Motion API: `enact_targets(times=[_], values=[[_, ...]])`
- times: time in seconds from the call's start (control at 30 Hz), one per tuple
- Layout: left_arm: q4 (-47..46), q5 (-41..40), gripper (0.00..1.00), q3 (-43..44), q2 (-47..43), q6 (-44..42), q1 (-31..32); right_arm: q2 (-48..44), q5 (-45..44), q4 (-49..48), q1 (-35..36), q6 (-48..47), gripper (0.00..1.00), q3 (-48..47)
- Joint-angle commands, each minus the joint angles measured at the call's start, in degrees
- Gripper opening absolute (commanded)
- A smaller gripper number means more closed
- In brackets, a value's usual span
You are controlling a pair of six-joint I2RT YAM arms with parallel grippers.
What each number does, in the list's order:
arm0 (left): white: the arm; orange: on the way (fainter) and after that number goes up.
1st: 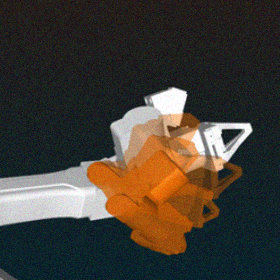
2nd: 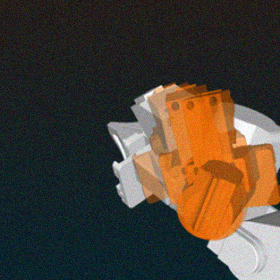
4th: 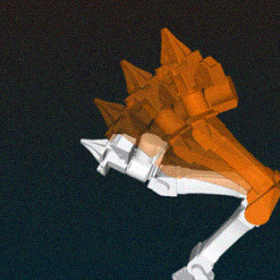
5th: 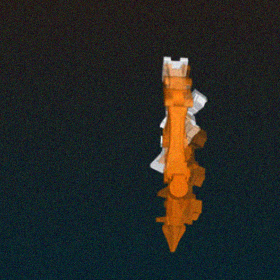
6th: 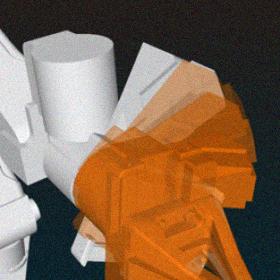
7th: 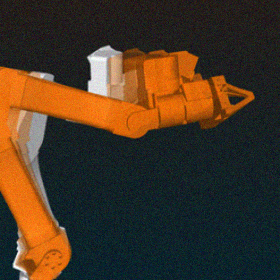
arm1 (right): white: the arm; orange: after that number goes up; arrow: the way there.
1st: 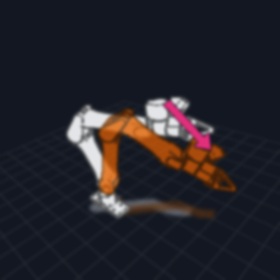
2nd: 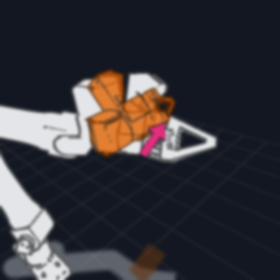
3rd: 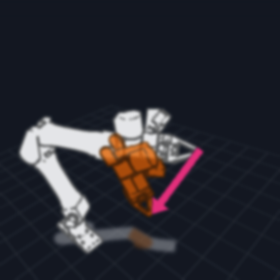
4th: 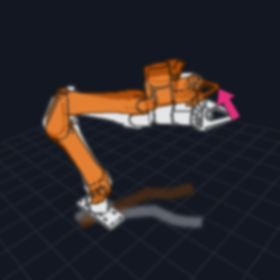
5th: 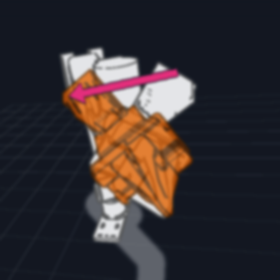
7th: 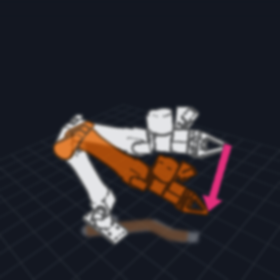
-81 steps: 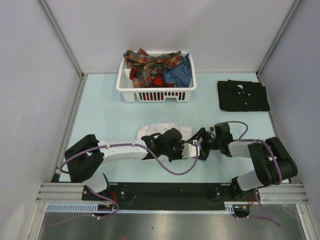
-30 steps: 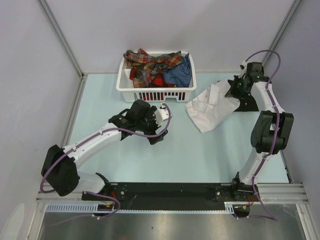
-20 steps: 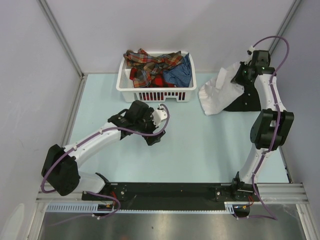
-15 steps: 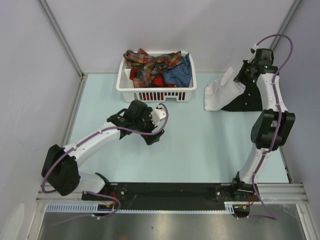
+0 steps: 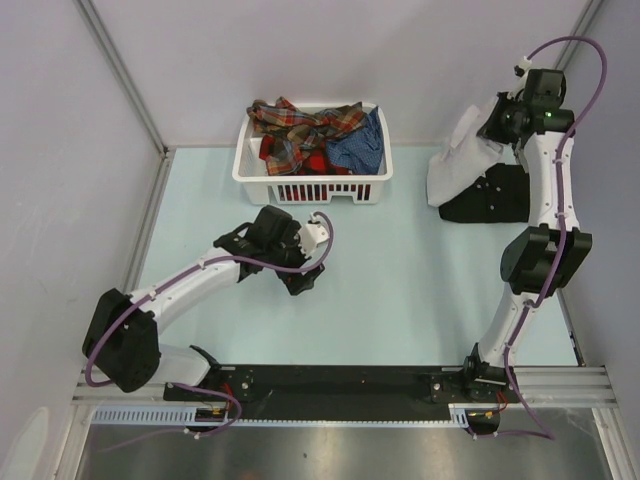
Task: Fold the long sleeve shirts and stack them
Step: Neatly place the folded shirt to the corner
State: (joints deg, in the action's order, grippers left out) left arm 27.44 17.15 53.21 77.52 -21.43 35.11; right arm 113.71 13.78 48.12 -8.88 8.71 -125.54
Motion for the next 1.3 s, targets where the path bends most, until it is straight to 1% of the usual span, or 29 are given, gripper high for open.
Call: enact_targets(times=[0.0,0.2,0.33,0.53,0.73,0.9,1.13,1.27], values=[[-2.39,-0.10,0.99,-0.48,-2.37,0.51,-0.83,0.28,0.54,1.89,-0.52,-1.15,0.00,-4.10],[-2.30,-0.10,0.99,-0.39,-2.19,-0.10,-1.01,-0.07,2.48,2.51,-2.63,-3.08,0.00,-0.77],[-1.60,0.08,0.99,0.05,-1.84,-0.37,-1.10,-0.07,4.32,1.28,-4.30,-5.72,0.00,1.25],[-0.11,0.34,1.00,1.02,-1.23,-0.63,-1.10,1.86,8.98,0.49,-7.46,-12.66,0.00,2.49],[1.38,-0.01,0.99,2.86,-0.08,-0.72,-1.10,4.67,12.05,-1.45,-10.36,-18.28,0.00,1.70],[2.88,-0.45,0.99,4.80,1.58,-0.81,-1.10,7.31,14.52,-1.27,-12.47,-22.77,0.00,-0.85],[5.34,-0.80,1.00,7.87,3.96,-0.98,-1.10,12.23,20.22,-0.75,-16.16,-30.41,0.00,-4.53],[7.71,-1.24,0.99,10.15,5.10,-1.86,-1.10,14.25,21.99,-0.92,-17.39,-35.24,0.00,-4.46]])
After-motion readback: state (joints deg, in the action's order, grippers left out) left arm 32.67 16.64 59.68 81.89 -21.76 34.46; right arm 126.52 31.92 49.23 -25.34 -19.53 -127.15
